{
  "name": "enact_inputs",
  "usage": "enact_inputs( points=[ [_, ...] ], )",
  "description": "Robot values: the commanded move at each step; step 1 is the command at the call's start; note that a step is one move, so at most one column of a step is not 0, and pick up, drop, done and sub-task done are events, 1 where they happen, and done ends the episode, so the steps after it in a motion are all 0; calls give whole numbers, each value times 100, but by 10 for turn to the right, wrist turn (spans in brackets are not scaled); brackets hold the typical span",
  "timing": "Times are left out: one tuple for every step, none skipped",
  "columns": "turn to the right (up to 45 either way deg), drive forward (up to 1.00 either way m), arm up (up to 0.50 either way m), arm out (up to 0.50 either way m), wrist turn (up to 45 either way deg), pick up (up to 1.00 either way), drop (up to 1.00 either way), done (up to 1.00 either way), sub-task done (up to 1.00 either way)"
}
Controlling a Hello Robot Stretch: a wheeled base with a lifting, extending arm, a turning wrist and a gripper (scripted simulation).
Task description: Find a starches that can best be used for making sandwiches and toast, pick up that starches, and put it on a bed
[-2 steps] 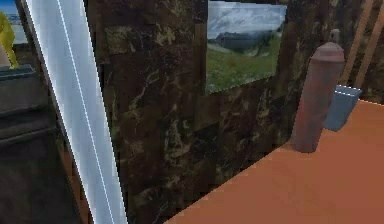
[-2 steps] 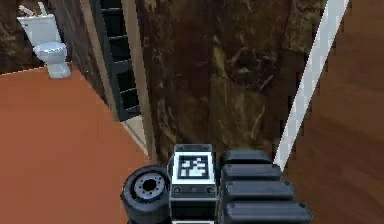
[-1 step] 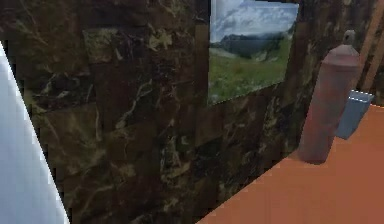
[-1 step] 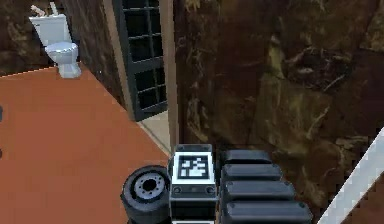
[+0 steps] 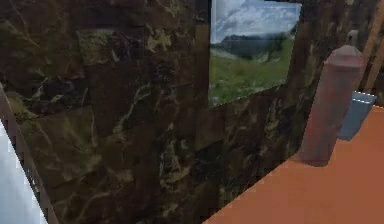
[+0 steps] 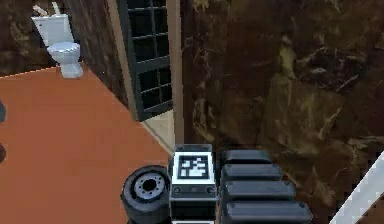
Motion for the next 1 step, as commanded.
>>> enact_inputs(
  points=[
    [450, 0, 0, 0, 0, 0, 0, 0, 0]
  ],
)
